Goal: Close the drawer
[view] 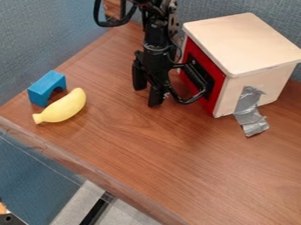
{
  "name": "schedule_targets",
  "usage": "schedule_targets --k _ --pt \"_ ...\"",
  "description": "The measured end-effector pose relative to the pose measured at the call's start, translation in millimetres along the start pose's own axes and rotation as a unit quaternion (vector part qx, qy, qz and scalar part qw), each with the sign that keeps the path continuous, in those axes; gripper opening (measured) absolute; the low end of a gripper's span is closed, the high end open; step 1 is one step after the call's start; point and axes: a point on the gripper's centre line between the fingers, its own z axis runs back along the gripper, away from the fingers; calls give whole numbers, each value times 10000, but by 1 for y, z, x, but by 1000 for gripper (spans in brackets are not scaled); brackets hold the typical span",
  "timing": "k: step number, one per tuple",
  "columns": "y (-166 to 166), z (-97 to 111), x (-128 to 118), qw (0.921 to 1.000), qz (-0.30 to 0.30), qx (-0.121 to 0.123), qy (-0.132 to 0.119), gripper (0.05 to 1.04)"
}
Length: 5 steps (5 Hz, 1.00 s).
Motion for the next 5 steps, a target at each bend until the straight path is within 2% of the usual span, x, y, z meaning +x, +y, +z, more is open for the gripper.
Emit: schedule_targets --k 3,4,5 --pt "-5 -1 5 9998 91 -178 -35 1001" --pt "-17 -1 -8 9995 203 -254 30 1001" --pt "-34 7 -31 9983 241 -423 334 999"
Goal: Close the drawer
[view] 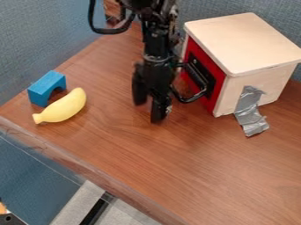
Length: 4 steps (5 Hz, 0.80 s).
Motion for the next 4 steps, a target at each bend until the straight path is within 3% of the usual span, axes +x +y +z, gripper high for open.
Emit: schedule_targets --k 1,4 --pt "-4 19 -21 9998 118 9 168 1000" --pt "-20 109 -64 9986 148 474 -155 1000"
